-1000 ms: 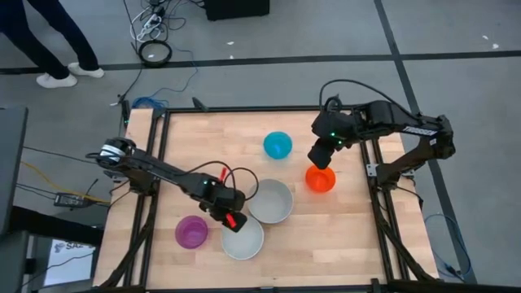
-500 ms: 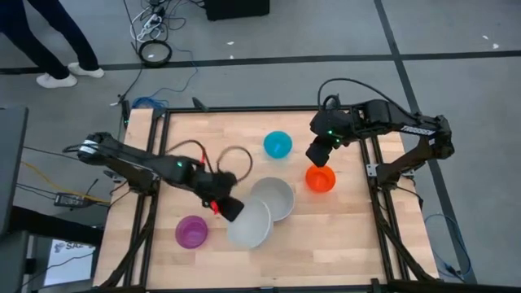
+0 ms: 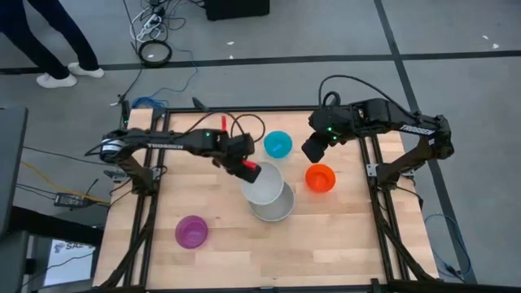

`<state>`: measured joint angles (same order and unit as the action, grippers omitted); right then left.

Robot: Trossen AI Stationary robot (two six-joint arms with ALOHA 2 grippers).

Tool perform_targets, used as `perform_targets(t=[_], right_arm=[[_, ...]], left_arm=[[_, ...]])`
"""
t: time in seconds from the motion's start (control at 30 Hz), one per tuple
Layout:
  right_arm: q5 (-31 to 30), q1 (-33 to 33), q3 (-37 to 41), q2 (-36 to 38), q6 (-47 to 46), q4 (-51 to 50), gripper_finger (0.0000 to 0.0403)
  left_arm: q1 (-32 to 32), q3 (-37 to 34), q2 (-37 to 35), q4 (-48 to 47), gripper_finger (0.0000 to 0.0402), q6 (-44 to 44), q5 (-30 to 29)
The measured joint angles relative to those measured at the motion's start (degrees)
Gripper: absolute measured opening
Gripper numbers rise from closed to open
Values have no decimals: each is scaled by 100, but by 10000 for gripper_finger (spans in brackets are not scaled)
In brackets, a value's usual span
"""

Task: Nest bowls inside each other
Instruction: Stack the white bowl on top of the gray bowl, then stack the light orange bowl on top of the white bowl

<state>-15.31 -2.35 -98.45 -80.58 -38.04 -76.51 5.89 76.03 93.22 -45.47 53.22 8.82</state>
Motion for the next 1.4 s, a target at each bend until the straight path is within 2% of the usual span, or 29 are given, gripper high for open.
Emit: perform_targets(t=[0.13, 0.53, 0.8, 1.0, 1.1, 1.23, 1.4], right_arm=[[35, 4, 0, 0, -144, -2, 122], [7, 2, 0, -4, -243, 7, 122], [2, 2, 0, -4, -282, -70, 122], [-20, 2, 186, -277, -207, -897, 122], [530, -2, 632, -441, -83, -864, 123], [1334, 46, 1449, -652, -46, -428, 127], [1554, 145, 2286, -754, -90, 170, 137]], left_arm=[[145, 0, 102, 214, 47, -83, 478], [138, 4, 291, 409, 99, -198, 1018], [136, 5, 294, 576, 106, -203, 1373], [139, 452, 227, 459, 106, -550, 1438], [169, 912, 133, 203, 106, -796, 1292], [188, 1664, 9, -711, 106, -1203, 709], [187, 2574, -90, -2445, 106, -1807, -50]])
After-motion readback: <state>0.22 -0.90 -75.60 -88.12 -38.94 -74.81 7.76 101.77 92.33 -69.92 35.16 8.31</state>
